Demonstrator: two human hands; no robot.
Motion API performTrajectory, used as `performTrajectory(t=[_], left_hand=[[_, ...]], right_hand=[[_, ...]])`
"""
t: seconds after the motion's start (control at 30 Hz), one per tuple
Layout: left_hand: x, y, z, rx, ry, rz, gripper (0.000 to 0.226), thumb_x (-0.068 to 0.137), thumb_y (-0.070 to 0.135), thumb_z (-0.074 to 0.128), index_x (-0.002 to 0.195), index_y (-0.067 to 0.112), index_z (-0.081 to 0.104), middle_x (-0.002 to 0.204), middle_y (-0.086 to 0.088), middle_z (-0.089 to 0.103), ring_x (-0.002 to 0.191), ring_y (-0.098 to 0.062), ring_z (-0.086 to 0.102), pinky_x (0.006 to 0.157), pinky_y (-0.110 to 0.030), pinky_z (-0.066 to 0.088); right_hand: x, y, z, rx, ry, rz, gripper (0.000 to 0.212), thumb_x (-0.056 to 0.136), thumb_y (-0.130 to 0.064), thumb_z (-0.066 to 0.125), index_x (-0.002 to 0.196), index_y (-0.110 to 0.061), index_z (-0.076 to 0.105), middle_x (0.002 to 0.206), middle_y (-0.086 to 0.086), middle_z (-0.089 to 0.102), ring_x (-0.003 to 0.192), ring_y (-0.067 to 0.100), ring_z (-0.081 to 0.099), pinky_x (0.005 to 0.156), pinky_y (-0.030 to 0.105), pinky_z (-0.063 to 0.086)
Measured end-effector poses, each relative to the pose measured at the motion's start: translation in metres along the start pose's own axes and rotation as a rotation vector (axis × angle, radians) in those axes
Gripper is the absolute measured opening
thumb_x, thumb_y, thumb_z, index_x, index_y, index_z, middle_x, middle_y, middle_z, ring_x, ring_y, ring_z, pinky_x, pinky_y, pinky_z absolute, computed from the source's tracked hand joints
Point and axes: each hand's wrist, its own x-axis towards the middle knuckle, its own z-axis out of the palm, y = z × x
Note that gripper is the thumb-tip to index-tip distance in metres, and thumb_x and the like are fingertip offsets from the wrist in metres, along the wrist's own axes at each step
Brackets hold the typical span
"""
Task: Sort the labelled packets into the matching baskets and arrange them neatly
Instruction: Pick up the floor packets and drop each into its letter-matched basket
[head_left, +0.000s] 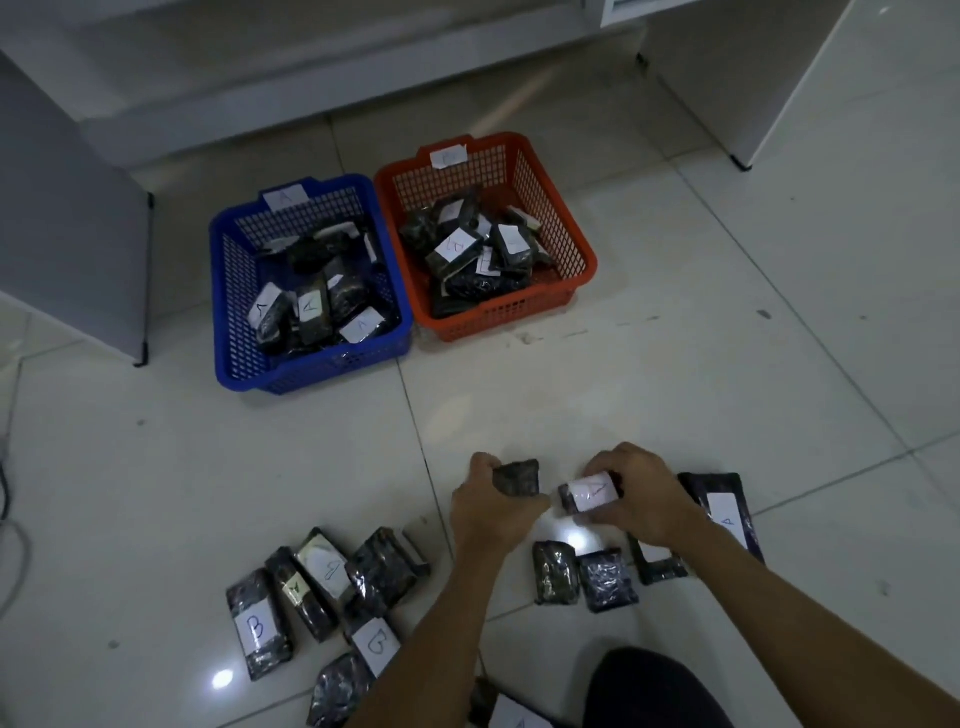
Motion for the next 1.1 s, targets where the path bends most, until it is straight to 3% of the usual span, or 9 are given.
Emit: performTrajectory(t=[0.1,0.2,0.27,0.47,0.6,0.73,0.9,0.97,1.1], left_hand=[[-0.004,0.001,-0.024,-0.737,-0.264,-0.074,0.033,0.084,0.008,0.060,0.115,0.019,0.066,0.089,-0.013,0.070,0.081,-0.026,0.065,0.079,-0.042,0.058],[-0.013,-0.003,-0.044,-1.205,-0.546,-0.082,0.053,0.078,0.005,0.048,0.127,0.018,0.064,0.125,-0.016,0.064,0.113,-0.039,0.059,0.090,-0.043,0.054],[-0.019,-0.004,-0.053,-1.337,-0.655,-0.026,0.066,0.074,0.011,0.050,0.139,0.012,0.052,0.140,-0.021,0.054,0.127,-0.047,0.049,0.101,-0.048,0.047],[-0.033,0.008,-0.063,-1.197,-0.464,0.039,0.042,0.086,-0.002,0.049,0.127,-0.003,0.058,0.127,-0.032,0.059,0.117,-0.050,0.057,0.082,-0.039,0.059],[-0.037,0.013,-0.070,-1.080,-0.350,0.030,0.030,0.091,-0.008,0.048,0.114,0.002,0.065,0.103,-0.025,0.068,0.091,-0.033,0.068,0.073,-0.033,0.059],[-0.034,0.010,-0.078,-0.894,-0.171,0.070,0.029,0.082,0.003,0.070,0.109,0.014,0.068,0.089,-0.013,0.069,0.072,-0.021,0.065,0.058,-0.027,0.044],[0.000,0.007,-0.140,-0.836,0.165,0.007,0.028,0.079,0.004,0.078,0.102,0.005,0.062,0.079,-0.004,0.071,0.059,-0.008,0.063,0.049,-0.015,0.046],[0.028,0.005,-0.182,-0.722,0.246,0.056,0.020,0.082,0.013,0.078,0.098,0.011,0.066,0.078,0.002,0.069,0.062,-0.006,0.062,0.053,-0.013,0.047],[0.110,0.002,-0.265,-0.460,0.451,0.212,0.021,0.079,0.015,0.079,0.097,0.017,0.068,0.090,-0.003,0.073,0.084,-0.021,0.068,0.080,-0.036,0.056]], right_hand=[[-0.003,-0.016,-0.013,0.432,0.134,0.094,0.040,0.058,-0.012,0.098,0.090,-0.019,0.075,0.096,0.002,0.070,0.080,0.018,0.070,0.067,0.024,0.056],[-0.015,-0.040,-0.026,0.845,0.160,0.123,0.041,0.064,0.006,0.090,0.100,-0.008,0.075,0.108,0.022,0.066,0.077,0.023,0.071,0.066,0.029,0.060],[-0.023,-0.054,-0.031,0.943,0.157,0.102,0.043,0.066,0.009,0.087,0.103,-0.009,0.076,0.110,0.024,0.067,0.080,0.023,0.072,0.069,0.027,0.060],[-0.032,-0.072,-0.028,0.976,0.143,0.067,0.049,0.065,0.007,0.087,0.107,-0.015,0.077,0.105,0.010,0.076,0.094,0.026,0.075,0.076,0.024,0.058],[-0.029,-0.076,-0.025,1.035,0.136,0.075,0.040,0.074,0.003,0.083,0.108,-0.017,0.078,0.108,0.013,0.076,0.096,0.030,0.074,0.086,0.034,0.059],[-0.018,-0.082,-0.018,1.093,0.153,0.156,0.035,0.078,0.005,0.077,0.110,-0.009,0.072,0.101,0.019,0.076,0.086,0.031,0.074,0.074,0.034,0.059],[0.040,-0.138,0.004,1.004,0.125,0.165,0.026,0.076,-0.001,0.083,0.098,-0.008,0.072,0.096,0.017,0.077,0.081,0.019,0.071,0.076,0.034,0.052],[0.078,-0.179,0.011,0.982,0.106,0.096,0.026,0.080,-0.004,0.081,0.104,-0.007,0.071,0.095,0.015,0.077,0.086,0.022,0.073,0.078,0.037,0.058],[0.160,-0.261,0.026,0.919,0.106,-0.024,0.026,0.081,0.003,0.078,0.102,-0.006,0.066,0.087,0.010,0.076,0.082,0.028,0.074,0.072,0.041,0.064]])
